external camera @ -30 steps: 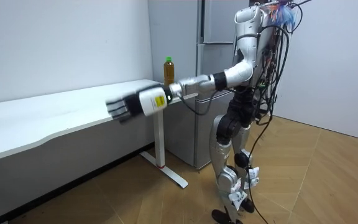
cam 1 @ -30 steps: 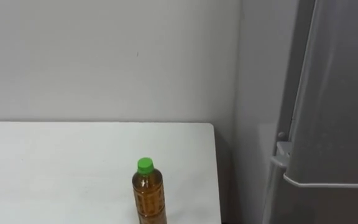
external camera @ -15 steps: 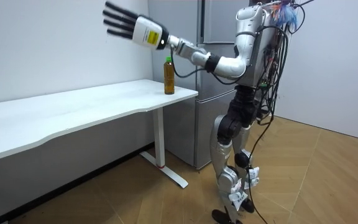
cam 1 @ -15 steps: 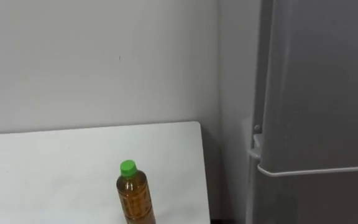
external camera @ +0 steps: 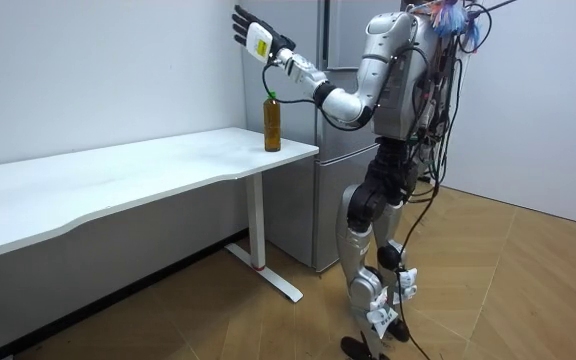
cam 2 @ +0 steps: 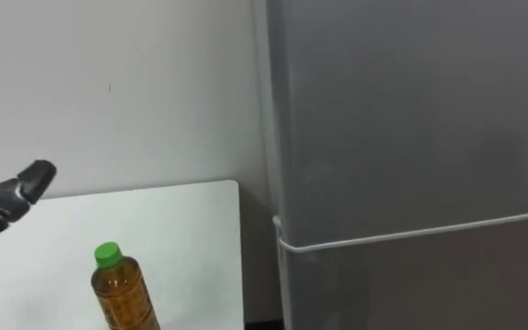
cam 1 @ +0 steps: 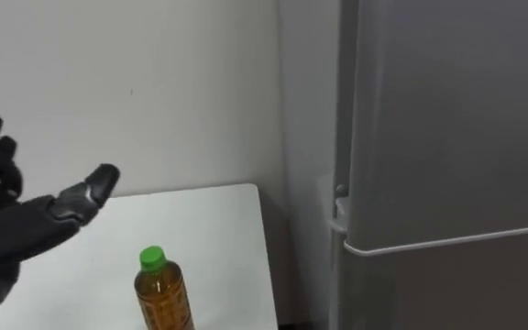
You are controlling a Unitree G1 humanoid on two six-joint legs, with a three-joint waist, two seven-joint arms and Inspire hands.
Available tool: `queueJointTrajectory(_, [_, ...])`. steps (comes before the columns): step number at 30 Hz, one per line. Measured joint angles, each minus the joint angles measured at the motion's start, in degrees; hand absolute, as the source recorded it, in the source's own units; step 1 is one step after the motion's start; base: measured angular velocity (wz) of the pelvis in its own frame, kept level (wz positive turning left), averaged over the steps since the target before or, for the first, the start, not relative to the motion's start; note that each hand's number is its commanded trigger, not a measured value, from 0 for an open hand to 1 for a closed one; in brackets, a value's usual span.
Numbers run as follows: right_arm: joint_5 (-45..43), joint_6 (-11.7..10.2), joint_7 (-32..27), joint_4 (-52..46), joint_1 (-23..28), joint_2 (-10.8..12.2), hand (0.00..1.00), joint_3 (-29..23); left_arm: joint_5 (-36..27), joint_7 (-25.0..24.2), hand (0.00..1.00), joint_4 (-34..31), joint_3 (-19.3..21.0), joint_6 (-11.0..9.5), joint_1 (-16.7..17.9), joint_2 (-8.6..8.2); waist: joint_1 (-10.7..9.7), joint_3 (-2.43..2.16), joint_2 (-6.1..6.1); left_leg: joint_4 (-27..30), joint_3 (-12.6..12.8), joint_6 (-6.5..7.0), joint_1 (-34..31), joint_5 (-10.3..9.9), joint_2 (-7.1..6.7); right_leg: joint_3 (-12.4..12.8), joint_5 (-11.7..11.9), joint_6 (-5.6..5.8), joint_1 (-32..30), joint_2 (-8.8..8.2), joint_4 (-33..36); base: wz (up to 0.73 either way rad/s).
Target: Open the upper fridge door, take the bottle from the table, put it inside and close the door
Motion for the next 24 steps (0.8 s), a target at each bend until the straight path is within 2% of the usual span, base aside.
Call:
queueJointTrajectory(4, [0.4, 0.1, -0.1, 0.3, 0.0, -0.2, 0.00, 0.0, -0.1, -3.7, 0.00, 0.0, -2.4, 1.4, -1.3, 0.02, -0.4, -0.15, 0.34, 0.0, 0.2, 0.00, 0.4, 0.0, 0.02, 0.0, 0.0, -0.03, 0.0, -0.04, 0.0, 0.00])
queueJointTrajectory(8, [0.9, 0.5, -1.0, 0.7, -0.4, -0.3, 0.00, 0.6, -1.1, -7.3, 0.00, 0.0, -5.4, 2.8, -2.8, -0.01, -0.3, 0.11, -0.04, 0.0, 0.5, 0.00, 0.3, 0.0, 0.02, 0.0, 0.0, -0.03, 0.0, -0.05, -0.1, 0.00])
queueJointTrajectory(12, [1.4, 0.6, -1.4, 0.8, -0.5, -0.3, 0.00, 1.1, -1.1, -9.4, 0.00, 0.0, -5.9, 4.3, -3.0, -0.02, -0.4, 0.11, -0.06, 0.0, 1.2, 0.00, 0.3, 0.0, 0.07, 0.1, 0.0, -0.04, -0.1, -0.03, 0.0, -0.03])
queueJointTrajectory(16, [2.5, 1.8, -1.4, 0.8, -0.6, -0.5, 0.00, 1.3, -1.4, -11.5, 0.00, 0.0, -6.0, 6.0, -3.0, -0.13, -0.4, 0.09, -0.15, 0.0, 1.5, 0.00, 0.2, 0.0, 0.13, 0.1, 0.0, -0.05, -0.2, 0.04, -0.1, 0.00])
queueJointTrajectory(20, [2.4, 2.4, -1.2, 1.0, -0.9, -1.2, 0.00, 1.8, -2.3, -13.6, 0.00, -0.4, -6.6, 6.4, -3.1, -0.12, -0.4, -0.27, 0.13, 0.0, 1.5, 0.00, -0.2, 0.0, 0.07, 0.1, 0.0, -0.04, -0.5, 0.01, 0.0, 0.00])
queueJointTrajectory(24, [2.3, 2.5, -0.9, 1.5, -1.6, -1.7, 0.00, 2.7, -2.6, -14.6, 0.00, -1.4, -7.6, 6.4, -4.3, -0.13, -0.3, -0.23, 0.03, 0.0, 1.4, 0.00, -0.2, 0.0, 0.10, 0.1, 0.0, -0.04, -0.5, 0.01, 0.0, 0.00])
